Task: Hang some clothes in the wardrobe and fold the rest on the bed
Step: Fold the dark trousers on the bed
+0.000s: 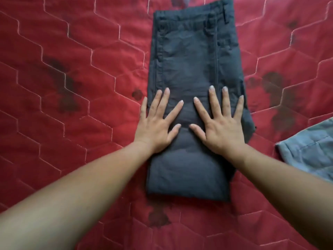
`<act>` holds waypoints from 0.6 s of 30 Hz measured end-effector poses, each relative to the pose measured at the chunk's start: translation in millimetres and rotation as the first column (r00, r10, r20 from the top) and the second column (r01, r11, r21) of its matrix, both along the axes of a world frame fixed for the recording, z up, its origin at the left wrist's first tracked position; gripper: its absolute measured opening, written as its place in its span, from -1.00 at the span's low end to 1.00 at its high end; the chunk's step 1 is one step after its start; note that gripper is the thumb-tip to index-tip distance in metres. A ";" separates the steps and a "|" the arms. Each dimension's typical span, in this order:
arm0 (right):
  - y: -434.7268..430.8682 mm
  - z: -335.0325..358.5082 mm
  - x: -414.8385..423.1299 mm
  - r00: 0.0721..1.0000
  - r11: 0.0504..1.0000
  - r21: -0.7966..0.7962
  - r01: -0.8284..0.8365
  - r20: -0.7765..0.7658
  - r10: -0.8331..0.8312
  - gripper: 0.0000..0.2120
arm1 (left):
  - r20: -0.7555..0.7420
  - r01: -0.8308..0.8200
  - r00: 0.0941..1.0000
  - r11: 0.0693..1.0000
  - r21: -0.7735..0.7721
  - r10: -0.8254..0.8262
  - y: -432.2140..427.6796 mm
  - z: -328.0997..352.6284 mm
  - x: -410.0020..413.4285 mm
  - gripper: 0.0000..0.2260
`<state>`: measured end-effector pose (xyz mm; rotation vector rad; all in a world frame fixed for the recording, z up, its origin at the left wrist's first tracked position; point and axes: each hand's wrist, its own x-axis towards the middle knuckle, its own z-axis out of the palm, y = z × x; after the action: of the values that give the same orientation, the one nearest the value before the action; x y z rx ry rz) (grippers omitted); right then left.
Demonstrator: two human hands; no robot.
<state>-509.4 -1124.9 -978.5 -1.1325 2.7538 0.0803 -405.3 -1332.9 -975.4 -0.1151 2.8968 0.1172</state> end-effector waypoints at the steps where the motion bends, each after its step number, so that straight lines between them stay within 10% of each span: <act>1: -0.5 -6.3 0.2 1.000 1.000 -0.008 -0.002 -0.024 0.002 -0.26 | -0.035 0.010 0.999 1.000 -0.015 -0.010 -1.9 -8.2 1.1 -0.37; 18: 33.9 -2.1 121.6 0.995 0.996 -0.067 -0.052 0.084 0.057 -0.34 | 0.003 0.027 1.000 0.998 0.049 -0.027 48.7 -2.2 108.4 -0.38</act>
<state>-387.8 -1091.0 -980.5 -1.1984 2.6681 -0.0501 -296.9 -1284.2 -977.6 -0.0671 2.8880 0.1826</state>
